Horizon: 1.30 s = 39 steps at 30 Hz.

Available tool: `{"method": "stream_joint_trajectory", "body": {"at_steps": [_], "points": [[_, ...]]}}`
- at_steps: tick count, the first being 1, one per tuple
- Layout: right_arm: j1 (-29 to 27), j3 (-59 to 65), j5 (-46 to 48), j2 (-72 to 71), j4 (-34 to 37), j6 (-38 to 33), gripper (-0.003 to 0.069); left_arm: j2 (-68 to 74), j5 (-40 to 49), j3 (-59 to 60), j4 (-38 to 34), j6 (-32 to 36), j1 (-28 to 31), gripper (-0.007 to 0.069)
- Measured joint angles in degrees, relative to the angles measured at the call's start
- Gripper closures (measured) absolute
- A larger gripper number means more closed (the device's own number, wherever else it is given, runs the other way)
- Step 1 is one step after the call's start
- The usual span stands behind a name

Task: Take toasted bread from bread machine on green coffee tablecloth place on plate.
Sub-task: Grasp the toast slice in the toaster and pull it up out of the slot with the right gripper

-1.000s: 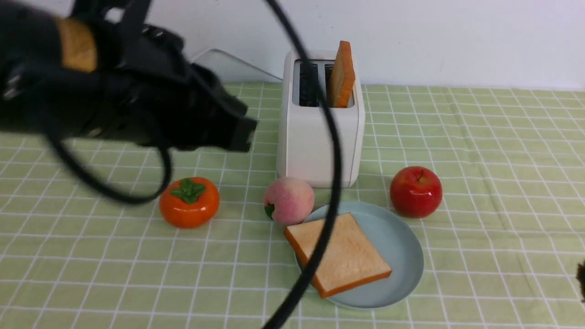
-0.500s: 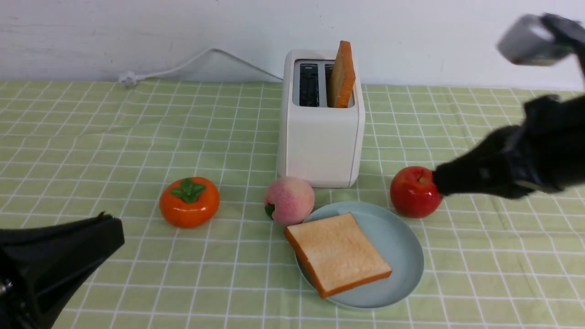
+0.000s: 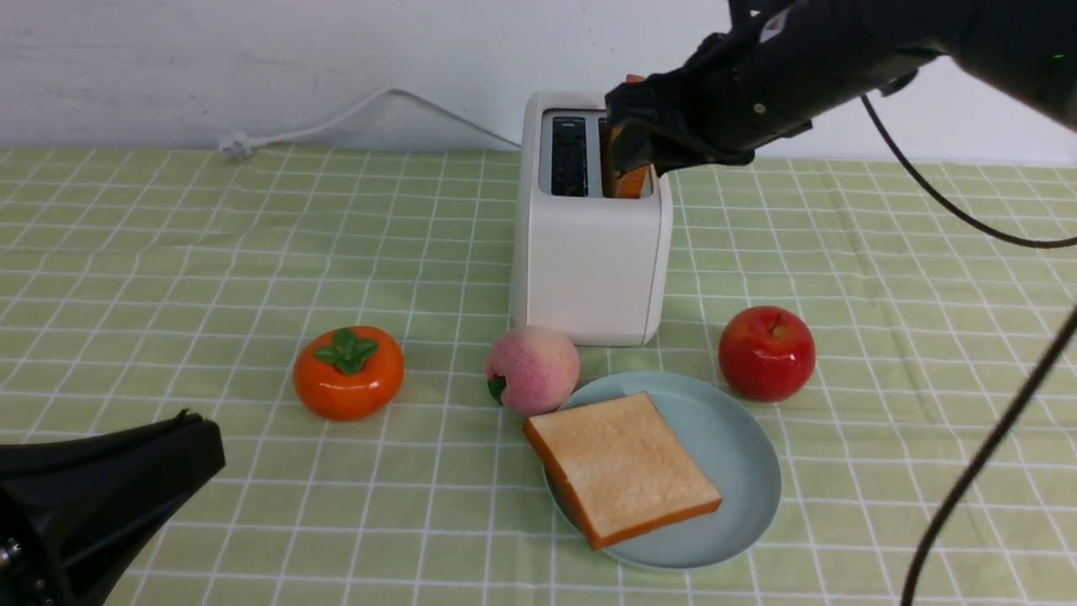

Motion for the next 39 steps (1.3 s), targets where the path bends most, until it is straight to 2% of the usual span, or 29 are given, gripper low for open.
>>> {"method": "stream_joint_trajectory", "body": {"at_steps": [1,4,8,14,24,27,33,39], "points": [[-0.06,-1.65,-0.41,1.85,-0.57,0.80,0.0210,0.00,0.00,0.00,0.00,0.00,0.00,0.0638],[-0.06,-4.93,-2.69,5.01,-2.26,1.49,0.0123,0.00,0.06,0.00,0.00,0.00,0.00,0.0638],[-0.06,-6.08,-6.44,7.48,-5.94,2.37,0.0106,0.00,0.06,0.00,0.00,0.00,0.00,0.0638],[-0.06,-6.16,-9.61,9.49,-11.04,5.81,0.0232,0.00,0.06,0.00,0.00,0.00,0.00,0.0638],[-0.06,-6.34,-11.49,9.55,-11.40,5.95,0.0402,0.00,0.06,0.00,0.00,0.00,0.00,0.0638],[-0.06,-6.40,-11.55,9.93,-11.81,5.95,0.0479,0.00,0.06,0.00,0.00,0.00,0.00,0.0638],[-0.06,-6.44,-11.93,10.03,-12.45,5.95,0.0547,0.00,0.06,0.00,0.00,0.00,0.00,0.0638],[-0.06,-6.51,-11.60,9.36,-12.87,5.95,0.0555,0.00,0.06,0.00,0.00,0.00,0.00,0.0638]]}}
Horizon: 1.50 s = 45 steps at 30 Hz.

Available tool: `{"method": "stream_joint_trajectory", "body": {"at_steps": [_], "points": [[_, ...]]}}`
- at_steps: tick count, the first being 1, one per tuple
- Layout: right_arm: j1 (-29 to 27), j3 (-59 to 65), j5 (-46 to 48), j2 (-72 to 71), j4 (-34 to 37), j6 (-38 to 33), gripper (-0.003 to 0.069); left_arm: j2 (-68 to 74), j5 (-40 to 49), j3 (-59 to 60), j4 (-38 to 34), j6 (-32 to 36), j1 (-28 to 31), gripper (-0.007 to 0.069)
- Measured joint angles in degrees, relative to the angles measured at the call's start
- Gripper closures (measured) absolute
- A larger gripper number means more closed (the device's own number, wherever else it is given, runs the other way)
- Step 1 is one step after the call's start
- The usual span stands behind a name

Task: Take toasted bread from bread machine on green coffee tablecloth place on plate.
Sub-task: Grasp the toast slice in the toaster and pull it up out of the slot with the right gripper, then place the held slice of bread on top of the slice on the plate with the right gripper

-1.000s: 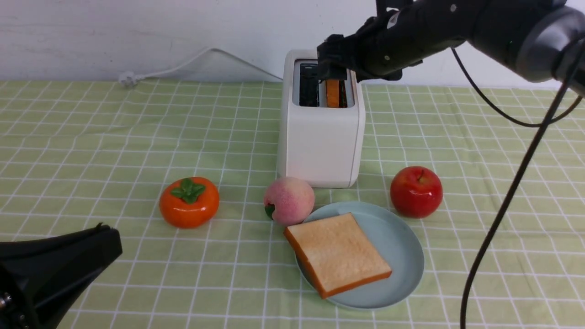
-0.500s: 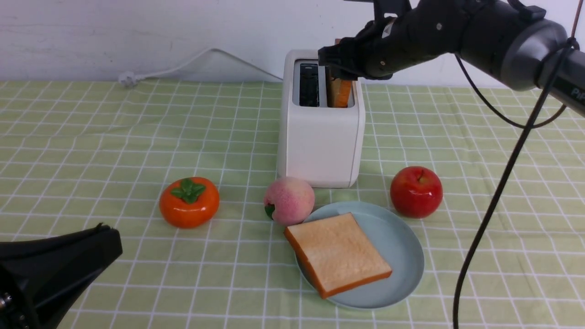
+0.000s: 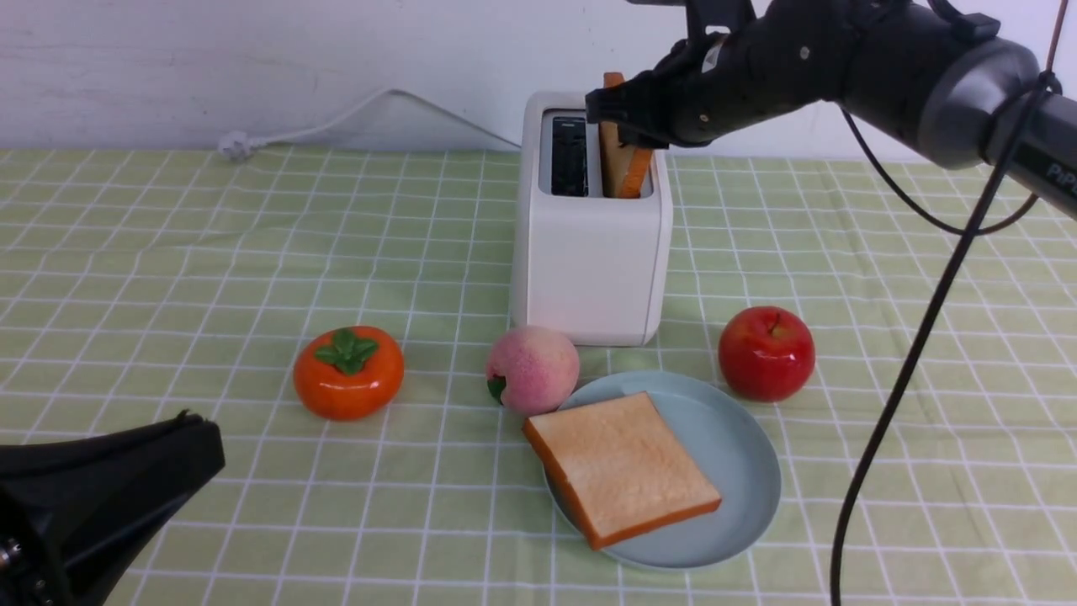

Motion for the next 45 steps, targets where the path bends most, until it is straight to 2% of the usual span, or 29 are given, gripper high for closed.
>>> {"method": "stream_joint_trajectory", "body": {"at_steps": [6,11,17,20,23,25,27,30,33,34,36,38,41,45], "points": [[0.00,0.00,2.30,-6.68,0.27,-0.75,0.0555,0.00,0.00,0.00,0.00,0.00,0.00,0.0638],[0.00,0.00,8.41,-15.91,3.42,-4.89,0.0562,0.00,0.00,0.00,0.00,0.00,0.00,0.0638],[0.00,0.45,30.27,-27.88,4.33,-12.62,0.0564,0.00,0.61,0.00,-0.06,0.00,0.00,0.0638],[0.00,5.79,37.47,-33.01,2.85,-13.36,0.0564,0.00,0.65,0.00,-0.46,0.00,0.00,0.0638],[0.00,10.83,38.39,-36.29,1.67,-13.36,0.0564,0.00,0.72,0.00,-0.62,0.00,0.00,0.0638],[-0.58,18.81,37.76,-39.33,2.40,-12.85,0.0564,0.00,1.11,0.00,-0.68,0.00,0.00,0.0638],[-1.34,24.71,36.05,-40.17,5.60,-13.12,0.0564,0.00,1.30,0.00,-0.68,0.00,0.00,0.0638],[-3.25,32.23,32.40,-38.60,15.20,-17.40,0.0564,0.00,1.53,0.00,-0.68,0.00,0.00,0.0638],[-5.46,35.75,30.71,-33.52,27.86,-25.77,0.0564,0.00,1.53,0.00,-0.68,0.04,0.00,0.0638],[-5.61,35.86,30.61,-33.15,28.67,-26.33,0.0564,0.00,1.53,0.00,-0.68,0.04,0.00,0.0638],[-7.11,36.37,29.52,-28.74,38.08,-32.91,0.0564,0.00,1.58,0.00,-0.68,0.04,0.00,0.0638],[-7.85,36.43,28.53,-25.00,43.48,-36.62,0.0564,0.00,1.64,0.00,-0.68,0.04,0.00,0.0638],[-8.40,36.51,27.15,-21.05,46.97,-39.92,0.0564,0.00,1.75,0.00,-0.68,0.04,0.00,0.0638],[-8.88,36.61,25.19,-17.88,47.44,-41.41,0.0564,0.00,2.02,0.00,-0.68,0.04,0.00,0.0638]]}}
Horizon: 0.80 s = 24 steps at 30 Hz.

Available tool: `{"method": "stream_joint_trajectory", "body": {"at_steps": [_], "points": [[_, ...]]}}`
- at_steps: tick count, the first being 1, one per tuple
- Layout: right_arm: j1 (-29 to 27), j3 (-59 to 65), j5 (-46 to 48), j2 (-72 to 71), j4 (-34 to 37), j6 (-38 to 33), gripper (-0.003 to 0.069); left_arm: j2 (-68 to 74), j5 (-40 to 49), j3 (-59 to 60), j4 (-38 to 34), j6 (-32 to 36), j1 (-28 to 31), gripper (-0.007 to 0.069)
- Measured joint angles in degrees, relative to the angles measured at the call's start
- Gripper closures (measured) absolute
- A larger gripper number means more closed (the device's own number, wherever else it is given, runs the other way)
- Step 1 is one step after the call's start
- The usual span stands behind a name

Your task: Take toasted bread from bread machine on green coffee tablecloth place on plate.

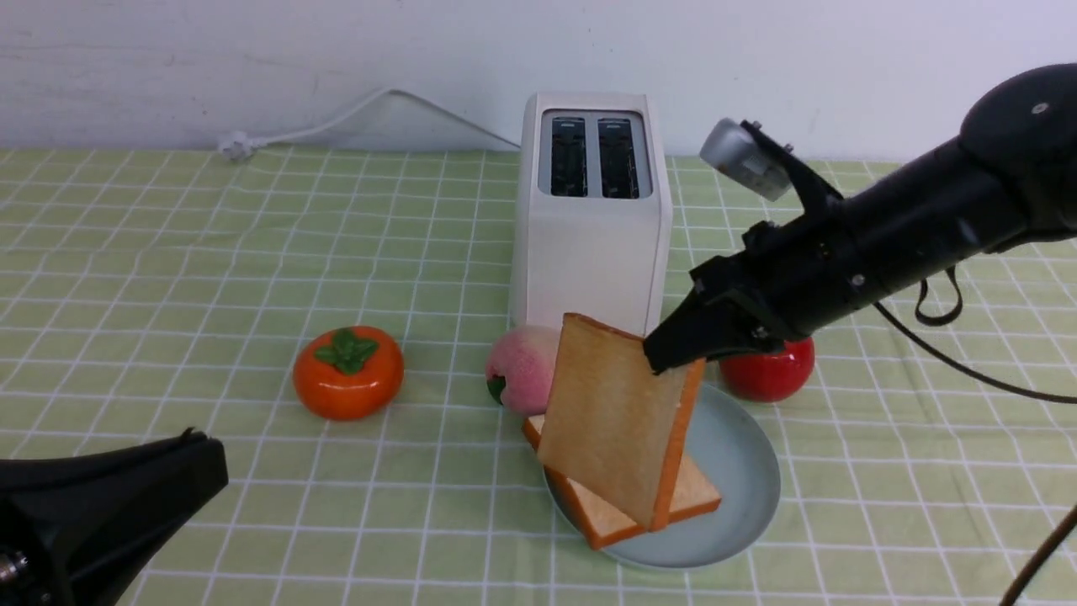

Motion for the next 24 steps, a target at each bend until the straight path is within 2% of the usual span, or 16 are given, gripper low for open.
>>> {"method": "stream_joint_trajectory", "body": {"at_steps": [8,10,15,16,19,21,24], "points": [[-0.14,0.00,-1.55,3.33,0.73,0.05,0.0564,0.00,3.24,0.00,0.00,0.00,0.00,0.0638],[-0.14,0.00,-2.15,3.39,0.23,0.91,0.0542,0.00,4.31,0.00,0.00,0.00,0.00,0.0638],[-1.29,-1.84,-2.70,3.64,-4.82,2.65,0.0374,0.00,4.64,0.00,0.00,0.00,0.00,0.0638],[-1.29,-1.84,-2.70,3.64,-4.82,2.79,0.0365,0.00,4.64,0.00,0.00,0.00,0.00,0.0638],[-2.48,-5.32,0.13,3.70,-10.07,5.57,0.0232,0.00,4.65,0.00,0.00,0.00,0.00,0.0638],[-2.76,-8.07,2.82,3.70,-13.30,7.14,0.0196,0.00,4.65,0.00,0.05,0.00,0.00,0.0638],[-2.90,-11.92,7.25,3.49,-18.11,10.67,0.0190,0.00,4.60,0.00,0.11,0.00,0.00,0.0638]]}}
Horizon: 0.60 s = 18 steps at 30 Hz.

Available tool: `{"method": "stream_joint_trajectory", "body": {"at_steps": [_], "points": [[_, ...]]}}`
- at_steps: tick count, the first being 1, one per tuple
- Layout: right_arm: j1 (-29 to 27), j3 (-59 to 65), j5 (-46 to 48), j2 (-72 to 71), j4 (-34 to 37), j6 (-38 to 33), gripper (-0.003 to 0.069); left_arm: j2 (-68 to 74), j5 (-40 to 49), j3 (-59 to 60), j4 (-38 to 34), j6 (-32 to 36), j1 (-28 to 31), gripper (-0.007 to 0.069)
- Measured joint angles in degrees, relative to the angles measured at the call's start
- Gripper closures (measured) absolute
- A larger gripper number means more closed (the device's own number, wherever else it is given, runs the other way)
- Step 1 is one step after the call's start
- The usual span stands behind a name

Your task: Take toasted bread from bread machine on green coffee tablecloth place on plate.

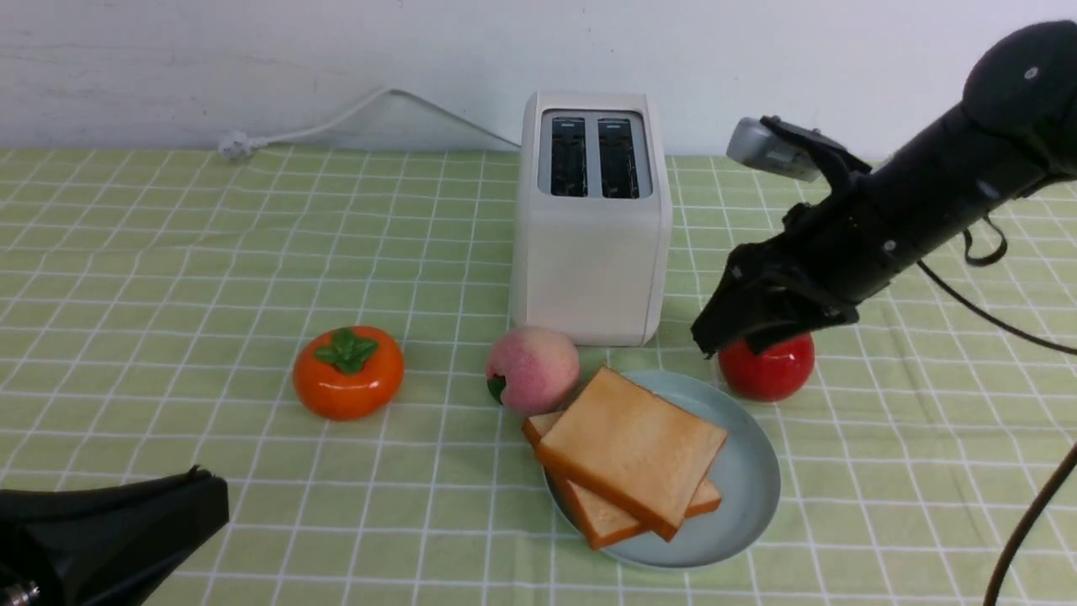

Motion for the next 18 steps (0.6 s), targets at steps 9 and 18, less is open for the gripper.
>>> {"method": "stream_joint_trajectory", "body": {"at_steps": [9,18], "points": [[-0.11,-5.86,5.19,-12.70,-10.89,7.48,0.0489,-0.40,-4.02,0.00,0.32,0.00,0.00,0.0638],[-0.11,3.14,6.31,-37.06,-21.70,14.25,0.0670,-9.23,-4.86,0.00,0.59,0.00,0.00,0.0638]]}}
